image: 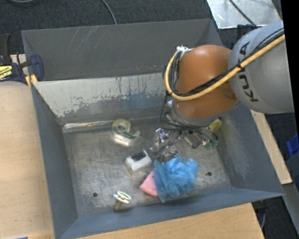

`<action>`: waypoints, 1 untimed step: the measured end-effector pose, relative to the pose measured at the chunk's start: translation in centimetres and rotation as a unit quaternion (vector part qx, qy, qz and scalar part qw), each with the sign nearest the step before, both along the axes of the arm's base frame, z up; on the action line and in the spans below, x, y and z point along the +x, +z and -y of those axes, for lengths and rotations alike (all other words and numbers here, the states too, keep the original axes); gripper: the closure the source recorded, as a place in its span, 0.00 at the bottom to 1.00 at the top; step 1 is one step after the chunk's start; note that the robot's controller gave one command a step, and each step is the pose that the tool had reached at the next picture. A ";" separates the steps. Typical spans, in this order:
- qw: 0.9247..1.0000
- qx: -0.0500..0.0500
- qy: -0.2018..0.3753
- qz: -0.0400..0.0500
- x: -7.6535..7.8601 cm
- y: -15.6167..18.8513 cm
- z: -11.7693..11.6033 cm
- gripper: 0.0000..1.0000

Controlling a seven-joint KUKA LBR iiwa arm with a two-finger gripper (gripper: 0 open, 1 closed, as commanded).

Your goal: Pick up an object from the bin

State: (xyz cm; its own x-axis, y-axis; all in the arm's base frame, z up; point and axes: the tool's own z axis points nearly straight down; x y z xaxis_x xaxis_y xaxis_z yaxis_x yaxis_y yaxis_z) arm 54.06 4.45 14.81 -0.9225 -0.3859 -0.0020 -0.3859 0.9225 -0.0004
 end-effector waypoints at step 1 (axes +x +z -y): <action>0.999 0.000 -0.045 -0.002 1.9 4.9 0.0 1.00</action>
Offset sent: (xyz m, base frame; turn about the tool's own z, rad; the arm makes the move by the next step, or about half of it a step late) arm -0.0057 0.0129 0.0239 0.0203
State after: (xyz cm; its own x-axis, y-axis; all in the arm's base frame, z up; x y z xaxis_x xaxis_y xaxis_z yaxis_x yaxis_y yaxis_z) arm 55.99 4.40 19.74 -0.9537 -0.3006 0.0012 -0.3006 0.9537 0.0014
